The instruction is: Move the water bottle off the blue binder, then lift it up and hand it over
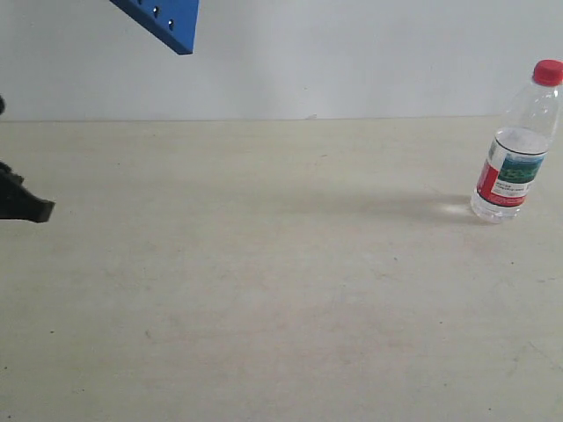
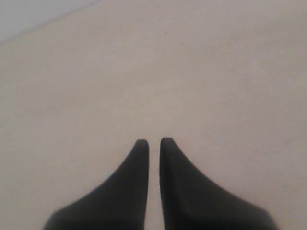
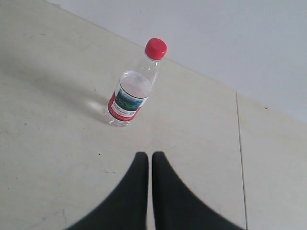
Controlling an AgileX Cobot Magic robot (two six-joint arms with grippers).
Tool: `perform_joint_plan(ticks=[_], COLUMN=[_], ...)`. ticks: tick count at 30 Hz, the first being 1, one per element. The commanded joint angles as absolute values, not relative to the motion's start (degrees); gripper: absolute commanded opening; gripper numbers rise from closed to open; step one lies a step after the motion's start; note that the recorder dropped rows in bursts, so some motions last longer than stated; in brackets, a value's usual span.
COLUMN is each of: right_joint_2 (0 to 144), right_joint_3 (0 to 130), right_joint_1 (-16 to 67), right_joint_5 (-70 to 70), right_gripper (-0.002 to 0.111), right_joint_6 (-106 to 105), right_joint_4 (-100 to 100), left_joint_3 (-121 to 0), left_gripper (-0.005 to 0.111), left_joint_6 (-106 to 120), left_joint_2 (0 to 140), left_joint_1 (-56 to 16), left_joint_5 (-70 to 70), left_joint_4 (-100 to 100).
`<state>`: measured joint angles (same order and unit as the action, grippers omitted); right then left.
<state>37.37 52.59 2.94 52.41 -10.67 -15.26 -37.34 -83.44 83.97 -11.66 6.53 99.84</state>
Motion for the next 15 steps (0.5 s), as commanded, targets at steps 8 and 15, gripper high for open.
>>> perform_joint_plan(ticks=[8, 15], right_joint_2=[37.16, 37.16], right_joint_3=[52.48, 52.48], right_joint_1=[2.89, 2.89], right_joint_5=[51.63, 51.63], right_gripper=[0.0, 0.0], right_joint_6=[-10.67, -10.65], right_joint_4=[-15.36, -15.26], left_joint_3=[-31.53, -25.28], left_gripper=[0.005, 0.005], left_joint_6=[-89.86, -90.8], left_joint_2=[74.36, 48.92], left_joint_1=[5.52, 5.52], left_joint_5=[6.84, -0.67], left_joint_4=[98.36, 98.26])
